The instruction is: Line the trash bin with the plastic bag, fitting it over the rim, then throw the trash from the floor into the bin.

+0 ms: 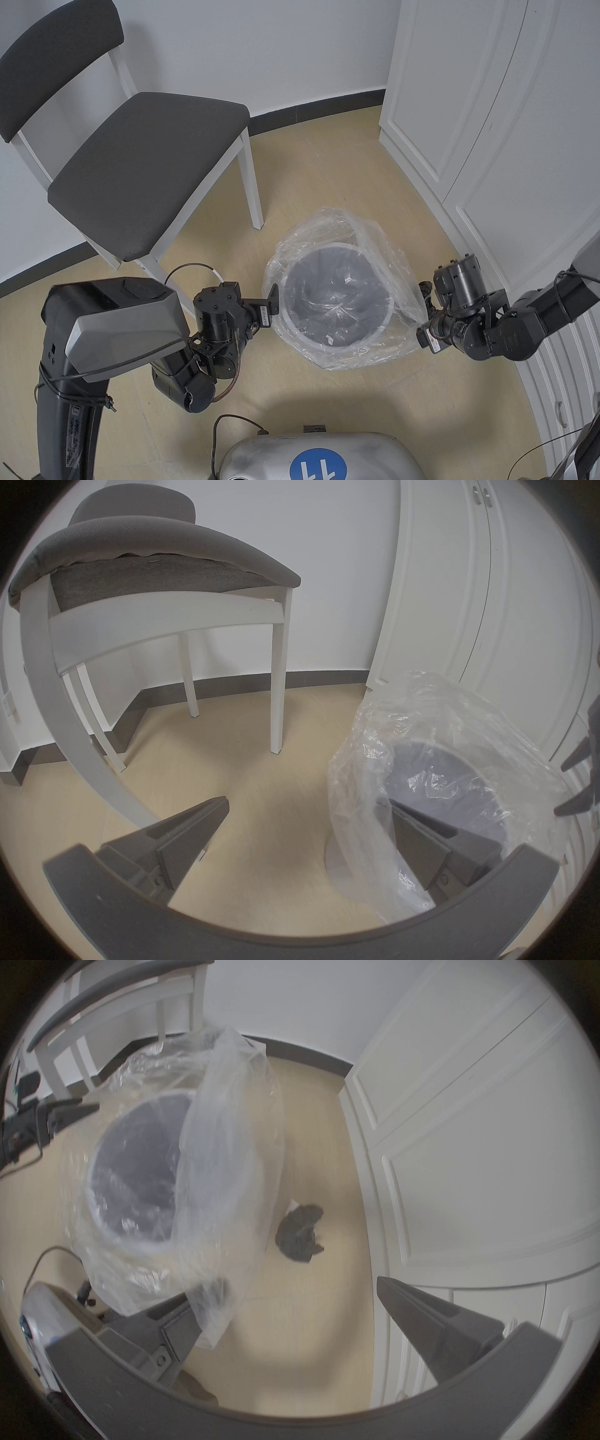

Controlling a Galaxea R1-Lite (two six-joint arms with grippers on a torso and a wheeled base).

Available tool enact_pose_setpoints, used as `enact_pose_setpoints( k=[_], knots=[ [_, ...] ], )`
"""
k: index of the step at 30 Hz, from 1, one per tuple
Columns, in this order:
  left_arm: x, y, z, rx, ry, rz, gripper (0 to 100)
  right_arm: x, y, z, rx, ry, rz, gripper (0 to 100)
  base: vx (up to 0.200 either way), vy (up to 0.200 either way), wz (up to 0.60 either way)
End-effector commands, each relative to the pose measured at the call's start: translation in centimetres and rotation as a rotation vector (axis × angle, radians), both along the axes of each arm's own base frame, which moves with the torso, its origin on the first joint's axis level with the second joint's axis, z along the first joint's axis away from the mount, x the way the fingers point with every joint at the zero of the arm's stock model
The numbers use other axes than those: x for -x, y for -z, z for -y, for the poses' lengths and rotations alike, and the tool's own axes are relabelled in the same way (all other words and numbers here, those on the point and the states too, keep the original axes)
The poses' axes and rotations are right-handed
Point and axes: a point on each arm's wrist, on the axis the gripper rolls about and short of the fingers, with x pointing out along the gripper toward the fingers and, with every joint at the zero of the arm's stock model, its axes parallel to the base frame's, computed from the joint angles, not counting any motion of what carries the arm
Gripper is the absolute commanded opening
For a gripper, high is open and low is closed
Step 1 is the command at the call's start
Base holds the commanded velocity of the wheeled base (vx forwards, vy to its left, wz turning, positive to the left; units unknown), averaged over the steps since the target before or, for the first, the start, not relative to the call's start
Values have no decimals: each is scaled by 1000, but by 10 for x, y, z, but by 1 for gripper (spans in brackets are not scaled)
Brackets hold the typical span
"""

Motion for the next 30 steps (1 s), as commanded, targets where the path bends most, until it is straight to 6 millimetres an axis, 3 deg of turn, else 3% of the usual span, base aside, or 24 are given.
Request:
enact_pose_setpoints(
  k=[1,4,8,11,16,18,19,20,24,25,26,28,30],
  knots=[
    [6,4,-5,-12,-13,-17,100,23,18,16,36,4,-72,100,0,0,0],
    [13,4,-8,-15,-11,-16,100,35,31,24,64,9,-130,100,0,0,0],
    [16,4,-8,-15,-12,-7,100,37,36,28,70,21,-147,100,0,0,0],
    [15,5,-7,-14,-12,-6,100,26,38,28,41,36,-102,100,0,0,0],
    [13,8,-5,-20,-11,-7,100,-2,70,23,-54,87,33,100,0,0,0],
    [13,8,-5,-20,-11,-7,100,-2,70,23,-54,87,33,100,0,0,0],
    [14,10,-7,-43,-14,-12,100,-4,87,25,-64,97,57,100,0,0,0],
    [14,9,-8,-46,-26,-9,100,-5,89,27,-76,99,78,100,0,0,0],
    [16,-2,-9,-35,-48,13,100,-6,79,27,-111,95,156,100,0,0,0],
    [20,-16,-9,-21,-42,41,100,-4,59,28,-131,81,217,100,0,0,0],
    [21,-18,-9,-20,-40,42,100,-4,57,28,-132,78,221,100,0,0,0],
    [35,-34,-1,-11,-2,60,100,1,28,29,-143,18,278,100,0,0,0],
    [43,-43,6,-4,27,72,100,5,12,28,-154,-20,304,100,0,0,0]
  ],
)
